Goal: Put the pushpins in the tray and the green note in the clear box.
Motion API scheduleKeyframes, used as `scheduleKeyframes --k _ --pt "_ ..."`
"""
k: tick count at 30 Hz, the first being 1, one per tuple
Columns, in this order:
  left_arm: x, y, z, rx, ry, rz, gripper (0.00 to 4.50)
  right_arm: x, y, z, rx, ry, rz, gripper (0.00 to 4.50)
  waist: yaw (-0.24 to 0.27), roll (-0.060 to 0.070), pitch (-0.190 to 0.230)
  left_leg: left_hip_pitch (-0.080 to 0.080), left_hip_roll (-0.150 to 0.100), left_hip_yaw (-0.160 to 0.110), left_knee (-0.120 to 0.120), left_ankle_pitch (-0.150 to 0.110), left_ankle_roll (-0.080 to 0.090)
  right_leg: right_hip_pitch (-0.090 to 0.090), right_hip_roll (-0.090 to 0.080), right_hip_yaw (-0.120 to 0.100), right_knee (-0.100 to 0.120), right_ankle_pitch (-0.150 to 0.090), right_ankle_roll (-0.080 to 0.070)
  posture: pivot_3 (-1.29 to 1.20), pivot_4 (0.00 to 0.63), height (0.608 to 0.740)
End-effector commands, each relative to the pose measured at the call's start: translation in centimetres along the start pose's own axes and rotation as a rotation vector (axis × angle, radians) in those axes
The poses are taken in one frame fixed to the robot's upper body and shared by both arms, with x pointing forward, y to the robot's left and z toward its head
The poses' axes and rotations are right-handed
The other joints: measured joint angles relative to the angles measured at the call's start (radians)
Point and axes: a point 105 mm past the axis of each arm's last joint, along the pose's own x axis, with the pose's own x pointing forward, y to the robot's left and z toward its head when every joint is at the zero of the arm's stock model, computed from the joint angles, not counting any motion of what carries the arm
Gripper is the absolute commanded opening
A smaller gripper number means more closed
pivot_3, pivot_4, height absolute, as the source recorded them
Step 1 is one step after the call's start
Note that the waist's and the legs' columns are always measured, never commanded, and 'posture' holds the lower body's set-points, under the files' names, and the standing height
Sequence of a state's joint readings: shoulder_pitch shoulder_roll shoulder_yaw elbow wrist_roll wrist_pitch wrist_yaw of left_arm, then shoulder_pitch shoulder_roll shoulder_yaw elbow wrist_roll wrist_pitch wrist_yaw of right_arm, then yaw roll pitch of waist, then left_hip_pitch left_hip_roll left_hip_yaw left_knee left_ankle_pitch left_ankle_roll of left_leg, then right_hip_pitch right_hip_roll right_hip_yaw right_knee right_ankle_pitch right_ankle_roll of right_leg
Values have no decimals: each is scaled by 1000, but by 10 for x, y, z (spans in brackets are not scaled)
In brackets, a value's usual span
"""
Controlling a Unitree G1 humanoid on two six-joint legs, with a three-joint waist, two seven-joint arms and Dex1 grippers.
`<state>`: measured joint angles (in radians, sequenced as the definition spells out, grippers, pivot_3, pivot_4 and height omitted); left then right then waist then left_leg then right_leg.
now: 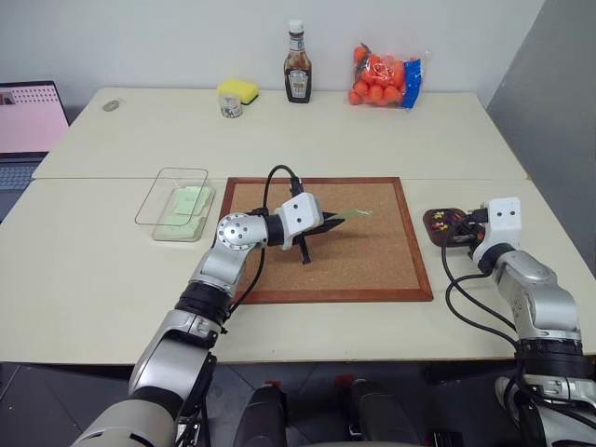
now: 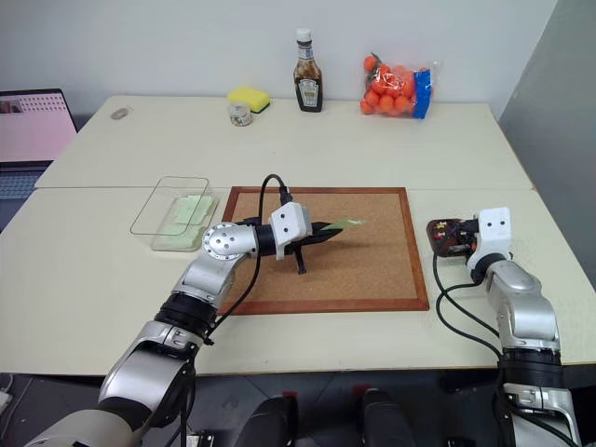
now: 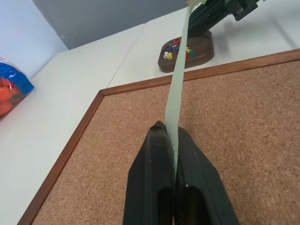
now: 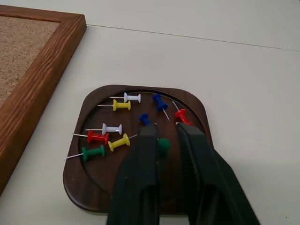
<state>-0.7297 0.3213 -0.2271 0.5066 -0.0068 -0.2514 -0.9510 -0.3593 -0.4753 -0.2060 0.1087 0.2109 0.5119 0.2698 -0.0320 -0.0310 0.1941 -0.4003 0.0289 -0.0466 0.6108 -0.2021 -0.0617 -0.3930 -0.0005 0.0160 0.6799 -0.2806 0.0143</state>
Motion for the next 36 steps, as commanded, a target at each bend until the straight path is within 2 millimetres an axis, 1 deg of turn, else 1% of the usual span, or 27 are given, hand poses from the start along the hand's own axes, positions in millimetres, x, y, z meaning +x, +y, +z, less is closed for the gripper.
scheduleKeyframes --k 1,4,13,21,27,30,31,36 --pt "-4 8 12 25 -38 34 0 -2 -4 20 -22 -71 -8 1733 0 0 0 0 0 0 0 0 0 0 0 0 0 0 0 0 150 740" --pt "-3 8 12 23 -38 36 0 -3 -2 20 -9 -70 -3 2291 0 0 0 0 0 0 0 0 0 0 0 0 0 0 0 0 150 740" --pt "-3 9 11 20 -36 40 0 -5 2 9 20 -31 11 2291 1 0 0 0 0 0 0 0 0 0 0 0 0 0 0 0 150 740" --pt "-3 10 10 16 -32 50 0 -7 4 18 20 -58 12 2291 0 0 0 0 0 0 0 0 0 0 0 0 0 0 0 0 150 740" --pt "-4 12 9 13 -31 59 0 -13 8 14 -65 -61 23 2291 1 0 0 0 0 0 0 0 0 0 0 0 0 0 0 0 150 740" --pt "-4 13 10 14 -32 62 0 -16 8 26 -40 -128 18 2291 0 0 0 0 0 0 0 0 0 0 0 0 0 0 0 0 150 740" --pt "-6 15 10 10 -32 73 0 -19 9 33 -33 -164 27 2291 0 0 0 0 0 0 0 0 0 0 0 0 0 0 0 0 150 740" --pt "-18 38 11 -31 -20 176 0 -33 12 60 -51 -294 49 2291 0 0 0 0 0 -1 0 0 0 0 0 0 0 0 0 0 150 740"
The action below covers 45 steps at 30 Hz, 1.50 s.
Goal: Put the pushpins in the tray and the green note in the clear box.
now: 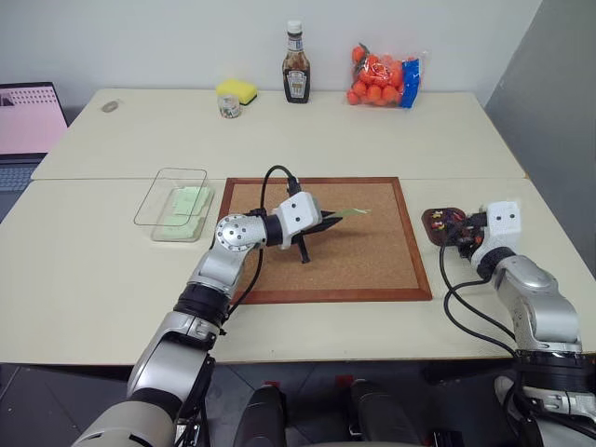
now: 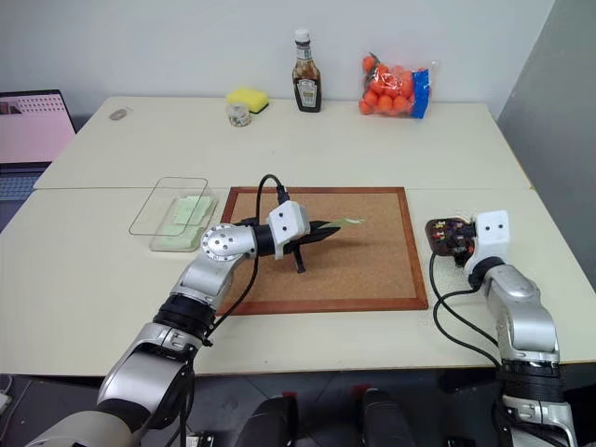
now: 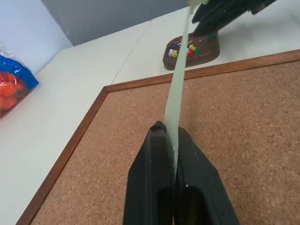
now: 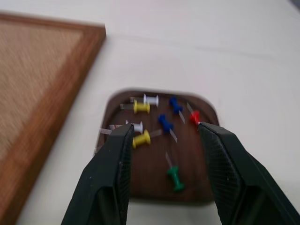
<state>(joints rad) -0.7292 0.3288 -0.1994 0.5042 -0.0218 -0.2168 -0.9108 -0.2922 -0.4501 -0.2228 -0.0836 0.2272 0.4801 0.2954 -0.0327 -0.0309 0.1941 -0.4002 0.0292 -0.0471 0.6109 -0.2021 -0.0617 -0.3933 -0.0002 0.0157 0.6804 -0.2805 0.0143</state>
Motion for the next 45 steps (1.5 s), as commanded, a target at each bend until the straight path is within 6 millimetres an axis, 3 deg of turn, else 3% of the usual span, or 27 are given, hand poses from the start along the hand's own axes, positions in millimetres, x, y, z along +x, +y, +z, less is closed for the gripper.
scheduleKeyframes --k 1,6,13,17,21,24,31,43,45 --pt "-15 33 14 -5 -23 132 0 -12 -5 37 -15 -157 -3 2291 1 0 0 0 0 0 0 0 0 0 0 0 0 0 0 0 150 740" --pt "-33 52 17 -37 -4 222 0 -18 15 45 -2 -191 119 2291 1 0 0 0 0 0 0 0 0 0 0 0 0 0 0 0 150 740" --pt "-98 87 13 -134 118 506 0 -28 109 65 -114 -239 558 2291 -17 0 0 1 1 -1 0 0 0 0 1 0 1 0 0 0 150 740" --pt "-138 89 -2 -231 233 663 0 -26 152 73 -153 -264 744 2291 -18 0 0 1 2 -2 0 0 0 0 0 0 1 0 0 0 150 740" --pt "-169 83 -18 -305 353 774 0 -21 182 83 -173 -292 886 2291 -14 0 1 0 1 -3 0 0 0 0 0 0 0 0 0 0 150 740" --pt "-185 82 -28 -352 419 835 0 -18 200 88 -195 -293 991 3058 -3 -1 1 0 1 -3 0 0 0 0 0 0 0 0 0 0 150 740" --pt "-196 96 -42 -466 461 950 0 -7 220 97 -269 -320 1033 4476 7 -1 1 -1 0 -4 1 0 0 0 -2 -1 0 0 0 0 150 740" --pt "-211 111 -48 -716 421 1167 0 -6 227 100 -281 -332 1034 4476 4 -1 1 -1 1 -4 1 0 0 0 -2 -1 1 1 -2 0 150 740" --pt "-215 113 -48 -748 413 1209 186 -6 228 100 -278 -335 1031 4492 4 -1 1 -1 1 -4 1 0 -1 0 -2 -1 1 1 -2 0 150 740"
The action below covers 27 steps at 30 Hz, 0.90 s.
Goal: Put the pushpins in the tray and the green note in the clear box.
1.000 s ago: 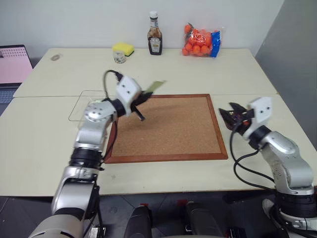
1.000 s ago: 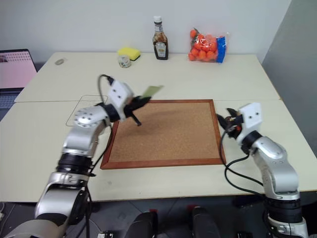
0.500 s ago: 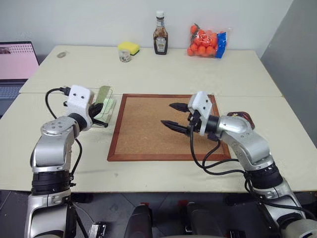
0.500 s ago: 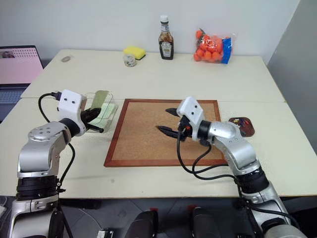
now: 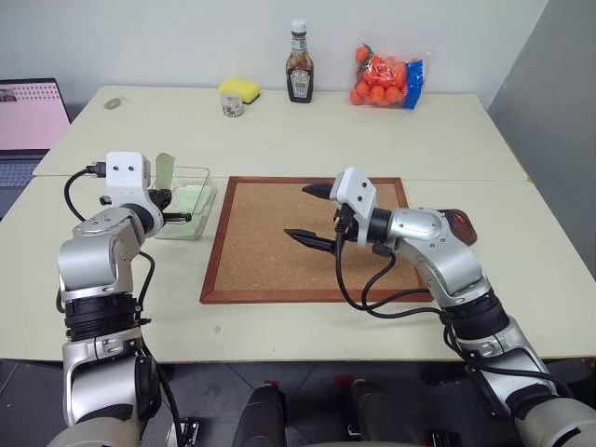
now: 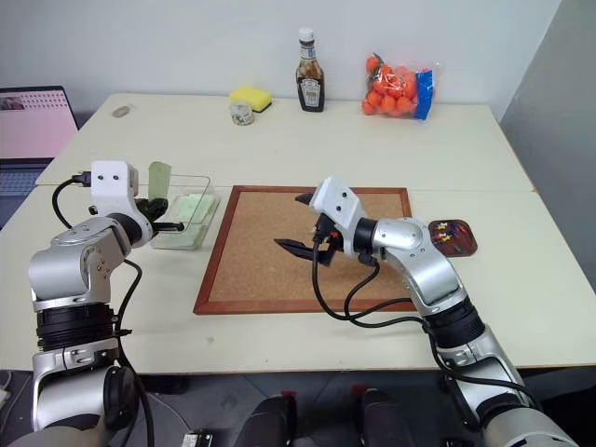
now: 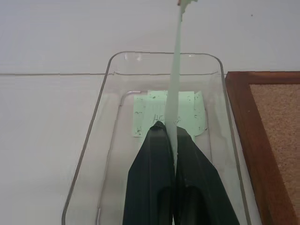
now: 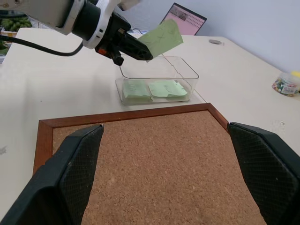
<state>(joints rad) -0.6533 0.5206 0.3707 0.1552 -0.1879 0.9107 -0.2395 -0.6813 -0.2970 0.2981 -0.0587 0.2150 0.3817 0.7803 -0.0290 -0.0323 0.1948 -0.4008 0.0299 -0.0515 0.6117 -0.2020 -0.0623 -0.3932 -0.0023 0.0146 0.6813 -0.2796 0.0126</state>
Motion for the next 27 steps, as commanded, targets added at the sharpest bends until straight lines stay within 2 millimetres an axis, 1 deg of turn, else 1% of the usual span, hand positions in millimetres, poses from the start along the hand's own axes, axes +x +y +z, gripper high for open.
scheduleKeyframes --k 1,2,4,7,8,12,13,14,16,18,20,23,24,27 --pt "-4 11 20 -83 -50 66 430 1 -1 15 -44 -42 -4 4500 0 0 0 0 0 0 0 0 0 0 0 0 0 0 0 0 150 740" --pt "-4 10 22 -82 -53 70 580 1 -1 16 -44 -43 -5 4500 0 0 0 0 0 0 0 0 0 0 0 0 0 0 0 0 150 740" --pt "-5 9 24 -78 -55 75 1039 1 -1 17 -44 -44 -6 4500 0 0 0 0 0 0 0 0 0 0 0 0 0 0 0 0 150 740" --pt "-6 7 27 -71 -57 75 1557 1 -1 17 -42 -46 -8 4500 0 0 0 0 0 0 0 0 0 0 0 0 0 0 -1 0 150 740" --pt "-6 6 28 -67 -54 74 1821 0 -1 17 -41 -46 -9 4500 0 0 0 0 0 0 0 0 0 0 0 0 0 0 -1 0 150 740" --pt "-6 6 29 -23 -56 67 2628 0 -2 17 -36 -50 -14 4500 0 0 0 0 0 0 0 0 0 0 0 0 0 0 -1 0 150 740" --pt "-6 5 30 -4 -60 71 2764 -1 -2 18 -35 -51 -17 4500 0 0 0 0 0 0 0 0 0 0 0 0 0 1 -1 0 150 740" --pt "-7 5 33 18 -68 75 3042 -1 -3 18 -34 -54 -22 4500 0 0 0 0 0 0 0 0 0 0 0 0 0 1 -1 0 150 740" --pt "-8 2 41 53 -117 68 3461 -2 -4 19 -33 -60 -34 4500 0 0 0 0 0 0 0 0 0 0 0 0 0 1 -1 0 150 740" --pt "-12 -8 50 117 -191 28 3840 -5 -5 21 -40 -77 -50 4500 0 0 0 0 0 0 0 0 0 0 -1 0 0 1 -2 0 150 740" --pt "-16 -23 53 164 -235 -53 3840 -10 -6 24 -47 -98 -72 4500 0 0 0 0 0 0 0 0 -1 0 -1 0 0 1 -2 0 150 740" --pt "-26 -57 44 291 -246 -275 3840 -25 -7 22 -48 -111 -125 4500 2 0 0 0 -1 1 0 0 -1 0 -1 1 -1 2 -3 0 150 740" --pt "-29 -69 40 359 -264 -324 3840 -33 -9 19 -28 -114 -167 4500 3 0 0 0 -1 1 0 0 -1 0 -2 1 -1 2 -3 0 150 740" --pt "-34 -88 33 471 -297 -394 3840 -48 -13 13 1 -112 -265 4500 3 0 0 0 -1 2 -1 0 -1 0 -3 1 -1 2 -3 0 150 740"
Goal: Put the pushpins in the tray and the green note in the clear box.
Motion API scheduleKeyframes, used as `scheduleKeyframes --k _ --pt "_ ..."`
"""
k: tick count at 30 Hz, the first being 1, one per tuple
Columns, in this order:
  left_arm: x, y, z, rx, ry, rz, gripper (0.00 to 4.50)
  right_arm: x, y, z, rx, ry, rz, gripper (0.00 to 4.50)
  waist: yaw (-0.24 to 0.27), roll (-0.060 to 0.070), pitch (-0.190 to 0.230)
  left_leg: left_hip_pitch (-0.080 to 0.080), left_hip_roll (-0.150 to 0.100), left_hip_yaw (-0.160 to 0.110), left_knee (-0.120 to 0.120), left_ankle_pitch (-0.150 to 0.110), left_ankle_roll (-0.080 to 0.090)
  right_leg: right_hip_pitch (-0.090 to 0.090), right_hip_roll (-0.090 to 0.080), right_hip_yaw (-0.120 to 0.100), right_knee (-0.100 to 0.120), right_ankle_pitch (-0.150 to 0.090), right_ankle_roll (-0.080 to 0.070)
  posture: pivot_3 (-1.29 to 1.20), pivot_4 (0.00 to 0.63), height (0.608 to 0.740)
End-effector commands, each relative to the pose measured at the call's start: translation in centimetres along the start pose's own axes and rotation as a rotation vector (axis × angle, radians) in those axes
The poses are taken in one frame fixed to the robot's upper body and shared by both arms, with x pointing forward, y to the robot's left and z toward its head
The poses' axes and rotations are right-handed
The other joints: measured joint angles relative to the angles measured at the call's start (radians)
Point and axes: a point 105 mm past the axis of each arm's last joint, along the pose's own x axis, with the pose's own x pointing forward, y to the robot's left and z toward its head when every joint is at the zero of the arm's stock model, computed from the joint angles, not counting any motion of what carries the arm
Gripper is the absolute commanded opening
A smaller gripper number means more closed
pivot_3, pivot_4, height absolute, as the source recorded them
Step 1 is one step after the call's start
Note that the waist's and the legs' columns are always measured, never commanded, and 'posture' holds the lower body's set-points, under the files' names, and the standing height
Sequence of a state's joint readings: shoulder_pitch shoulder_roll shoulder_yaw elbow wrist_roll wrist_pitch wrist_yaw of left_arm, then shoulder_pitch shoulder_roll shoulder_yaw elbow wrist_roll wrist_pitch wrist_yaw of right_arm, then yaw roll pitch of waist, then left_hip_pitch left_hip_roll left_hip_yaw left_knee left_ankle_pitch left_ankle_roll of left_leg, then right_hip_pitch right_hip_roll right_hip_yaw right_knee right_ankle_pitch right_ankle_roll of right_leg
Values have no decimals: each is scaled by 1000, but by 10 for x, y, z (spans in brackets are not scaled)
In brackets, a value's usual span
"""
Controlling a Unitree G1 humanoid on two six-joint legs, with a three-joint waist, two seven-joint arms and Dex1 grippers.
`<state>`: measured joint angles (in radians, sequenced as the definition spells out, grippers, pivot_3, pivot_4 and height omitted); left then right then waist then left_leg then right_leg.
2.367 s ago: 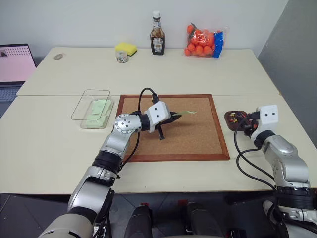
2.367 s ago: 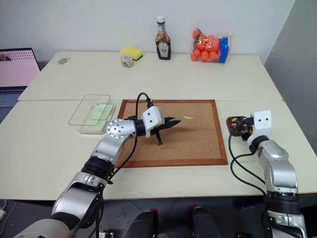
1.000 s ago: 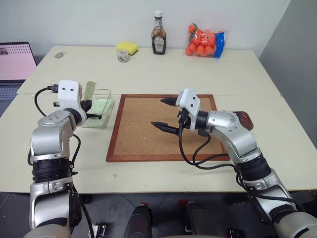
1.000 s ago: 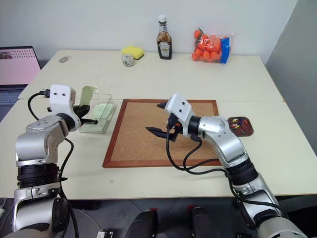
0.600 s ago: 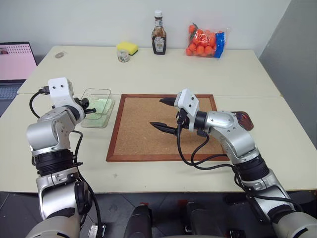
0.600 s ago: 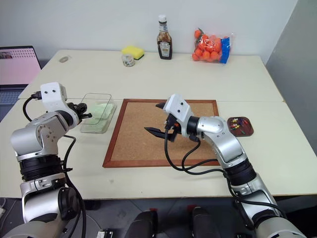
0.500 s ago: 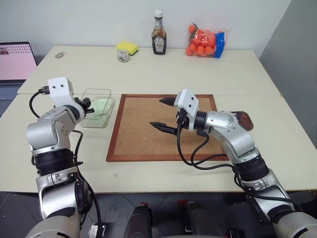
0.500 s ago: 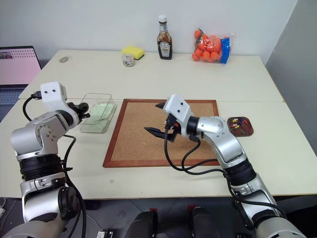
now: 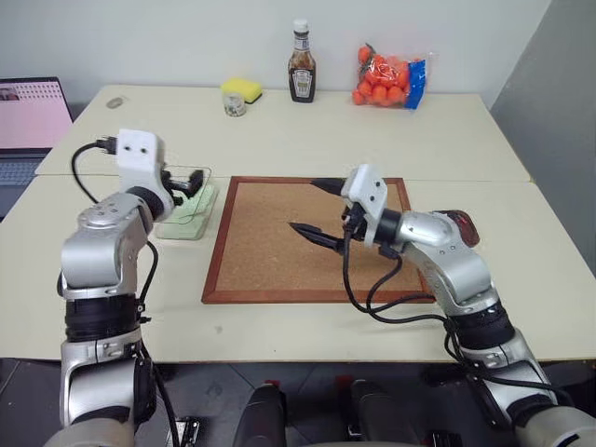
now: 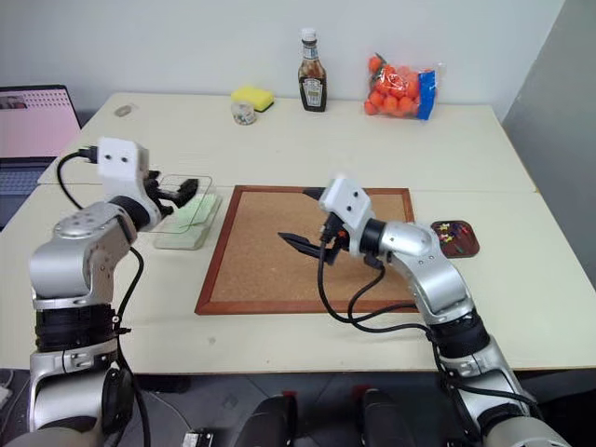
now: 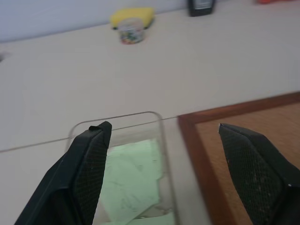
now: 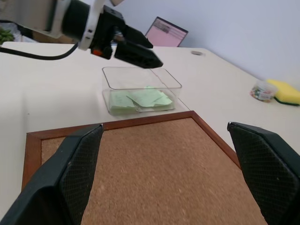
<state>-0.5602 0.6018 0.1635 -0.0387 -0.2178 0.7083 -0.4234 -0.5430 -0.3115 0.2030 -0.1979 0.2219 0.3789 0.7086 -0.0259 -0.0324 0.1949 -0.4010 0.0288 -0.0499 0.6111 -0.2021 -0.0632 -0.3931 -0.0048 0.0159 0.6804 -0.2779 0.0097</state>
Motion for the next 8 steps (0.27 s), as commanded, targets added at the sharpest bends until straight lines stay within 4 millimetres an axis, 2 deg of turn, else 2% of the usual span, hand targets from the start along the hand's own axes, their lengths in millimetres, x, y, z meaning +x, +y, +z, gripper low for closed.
scheduleKeyframes --k 1,5,8 --pt "-3 -36 20 168 -127 -149 3840 -25 -14 9 -22 -49 -162 4500 0 0 0 0 0 -1 0 0 0 0 0 -1 0 0 1 0 150 740" --pt "-4 -76 11 162 -192 -316 3840 -53 -24 -9 19 -12 -351 4500 0 0 0 1 0 -1 0 0 0 1 0 0 0 -2 3 0 150 740" --pt "-2 -92 2 127 -222 -378 3840 -63 -27 -16 42 -7 -460 4500 -3 0 0 1 1 0 0 0 0 1 1 1 0 -2 3 0 150 740"
